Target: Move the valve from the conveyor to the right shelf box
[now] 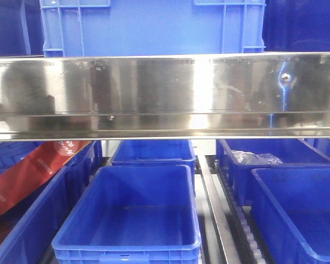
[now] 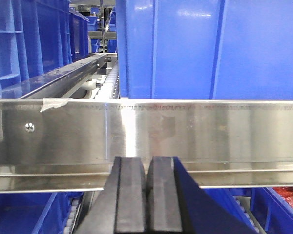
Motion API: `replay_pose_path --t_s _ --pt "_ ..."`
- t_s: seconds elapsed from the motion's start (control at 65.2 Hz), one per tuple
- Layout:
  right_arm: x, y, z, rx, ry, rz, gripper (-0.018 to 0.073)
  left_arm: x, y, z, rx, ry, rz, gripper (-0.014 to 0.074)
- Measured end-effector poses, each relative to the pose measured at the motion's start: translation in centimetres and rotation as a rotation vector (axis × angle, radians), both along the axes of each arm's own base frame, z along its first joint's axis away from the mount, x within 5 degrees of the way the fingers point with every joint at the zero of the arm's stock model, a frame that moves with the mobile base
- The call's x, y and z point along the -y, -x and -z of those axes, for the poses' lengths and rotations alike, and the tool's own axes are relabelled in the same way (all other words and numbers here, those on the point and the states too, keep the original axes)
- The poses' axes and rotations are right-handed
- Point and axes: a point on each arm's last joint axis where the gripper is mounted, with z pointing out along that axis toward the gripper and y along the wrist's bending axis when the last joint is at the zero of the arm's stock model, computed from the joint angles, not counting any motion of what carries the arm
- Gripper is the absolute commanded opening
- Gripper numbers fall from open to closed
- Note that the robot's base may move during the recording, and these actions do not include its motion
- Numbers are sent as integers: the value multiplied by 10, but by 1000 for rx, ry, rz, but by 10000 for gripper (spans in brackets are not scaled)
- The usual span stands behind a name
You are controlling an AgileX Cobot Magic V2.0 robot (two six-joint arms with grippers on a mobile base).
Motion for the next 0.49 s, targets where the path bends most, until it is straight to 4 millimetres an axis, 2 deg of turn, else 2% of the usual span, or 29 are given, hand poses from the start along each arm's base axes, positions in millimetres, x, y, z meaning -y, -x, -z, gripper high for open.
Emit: replay_pose_path --t_s 0.491 --pt "0 0 0 4 -2 0 -162 0 0 0 0 0 0 -111"
